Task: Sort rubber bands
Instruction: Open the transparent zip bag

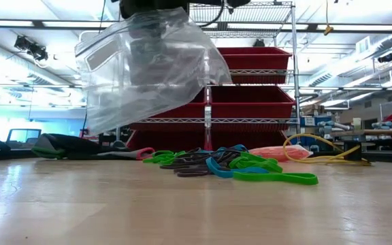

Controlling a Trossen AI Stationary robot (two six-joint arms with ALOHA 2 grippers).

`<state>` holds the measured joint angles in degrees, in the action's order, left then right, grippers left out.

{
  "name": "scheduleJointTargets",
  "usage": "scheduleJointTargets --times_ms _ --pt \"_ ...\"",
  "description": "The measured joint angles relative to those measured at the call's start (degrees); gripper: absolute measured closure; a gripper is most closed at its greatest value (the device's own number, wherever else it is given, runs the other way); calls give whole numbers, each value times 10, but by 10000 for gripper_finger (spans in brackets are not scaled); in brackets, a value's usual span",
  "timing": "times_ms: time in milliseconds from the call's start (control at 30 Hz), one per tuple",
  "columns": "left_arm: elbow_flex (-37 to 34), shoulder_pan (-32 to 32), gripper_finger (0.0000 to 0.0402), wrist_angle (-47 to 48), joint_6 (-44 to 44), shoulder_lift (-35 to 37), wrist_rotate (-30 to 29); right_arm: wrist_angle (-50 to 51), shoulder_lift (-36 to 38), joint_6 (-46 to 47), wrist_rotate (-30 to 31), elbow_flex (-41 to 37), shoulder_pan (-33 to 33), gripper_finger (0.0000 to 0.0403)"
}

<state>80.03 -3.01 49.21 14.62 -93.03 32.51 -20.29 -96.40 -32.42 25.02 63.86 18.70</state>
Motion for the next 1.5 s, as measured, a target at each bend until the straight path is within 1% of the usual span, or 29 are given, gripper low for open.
scheduleJointTargets --times_ms 167,233,300,400,467,567,633,800,933,1100,1333,1500 --pt "0 7 397 -2 -10 -5 2 43 -5 48 -27 0 -15 289" --pt "0 8 397 -8 -11 -6 1 51 -14 59 -39 0 -18 289" --pt "4 8 397 -4 -11 -6 2 35 -28 58 -46 0 -18 289" --pt "13 10 397 4 -18 -7 -1 24 -40 65 -43 1 -19 289" --pt "19 10 397 17 -24 -7 -18 25 -43 78 -29 2 -19 294" --pt "26 9 397 42 -48 -6 -50 16 -46 82 -11 2 -17 315" --pt "26 9 397 57 -58 -6 -61 6 -46 76 -9 1 -15 333" --pt "27 9 397 46 -60 -10 -62 10 -44 68 -21 8 -13 369" --pt "27 9 397 43 -65 -13 -55 8 -44 65 -21 9 -10 379" --pt "26 8 397 38 -65 -14 -41 4 -44 58 -23 9 -8 367" --pt "26 8 397 28 -65 -14 -23 -10 -43 48 -26 10 -2 329" --pt "26 7 397 20 -64 -15 -24 -24 -43 45 -29 11 1 307"
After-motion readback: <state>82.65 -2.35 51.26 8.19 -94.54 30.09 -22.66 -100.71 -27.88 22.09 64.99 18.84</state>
